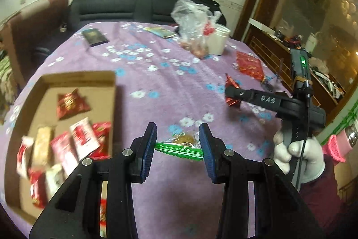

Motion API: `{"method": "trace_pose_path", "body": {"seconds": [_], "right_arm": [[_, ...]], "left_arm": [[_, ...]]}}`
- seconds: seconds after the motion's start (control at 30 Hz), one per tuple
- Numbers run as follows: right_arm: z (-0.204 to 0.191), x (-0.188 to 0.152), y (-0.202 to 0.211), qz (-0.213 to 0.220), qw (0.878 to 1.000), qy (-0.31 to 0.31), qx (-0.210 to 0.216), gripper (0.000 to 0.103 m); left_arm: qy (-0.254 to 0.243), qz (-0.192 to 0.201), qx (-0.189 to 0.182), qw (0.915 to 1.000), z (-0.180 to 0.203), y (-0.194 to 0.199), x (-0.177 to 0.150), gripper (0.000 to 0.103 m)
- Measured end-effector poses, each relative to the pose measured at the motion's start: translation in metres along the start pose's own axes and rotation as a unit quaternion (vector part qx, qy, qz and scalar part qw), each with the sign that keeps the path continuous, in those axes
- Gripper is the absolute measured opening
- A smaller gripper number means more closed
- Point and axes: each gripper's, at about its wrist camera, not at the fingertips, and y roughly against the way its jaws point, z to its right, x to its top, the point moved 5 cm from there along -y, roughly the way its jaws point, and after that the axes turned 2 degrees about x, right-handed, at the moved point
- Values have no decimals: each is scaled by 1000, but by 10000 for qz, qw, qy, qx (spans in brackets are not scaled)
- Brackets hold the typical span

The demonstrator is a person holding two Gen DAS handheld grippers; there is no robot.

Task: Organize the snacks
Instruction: 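Carry both candies into the cardboard tray and open both tools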

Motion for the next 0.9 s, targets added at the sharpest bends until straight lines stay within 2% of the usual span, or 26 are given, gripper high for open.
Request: {"method": "trace_pose_path", "body": {"seconds": [0.23, 0.37, 0.5, 0.67, 0.9], "right_arm": [[-21, -10, 1, 119, 9996, 244, -23, 29], [-37, -31, 1, 83, 9988, 469, -105, 29], [-52, -58, 2, -93, 9979, 620, -132, 29], [-75, -79, 4, -246, 9969, 751, -53, 29], [-127, -86, -1, -378, 9919, 1200, 148, 29]], "left_arm": [[33, 314, 605, 9977, -25, 35, -14, 39], [126, 578, 1001, 9932, -51, 59, -16, 39], [183, 712, 1239, 9896, -72, 73, -23, 39], [305, 757, 1386, 9870, -93, 82, -35, 39], [569, 799, 1538, 9832, -123, 92, -44, 39]]}}
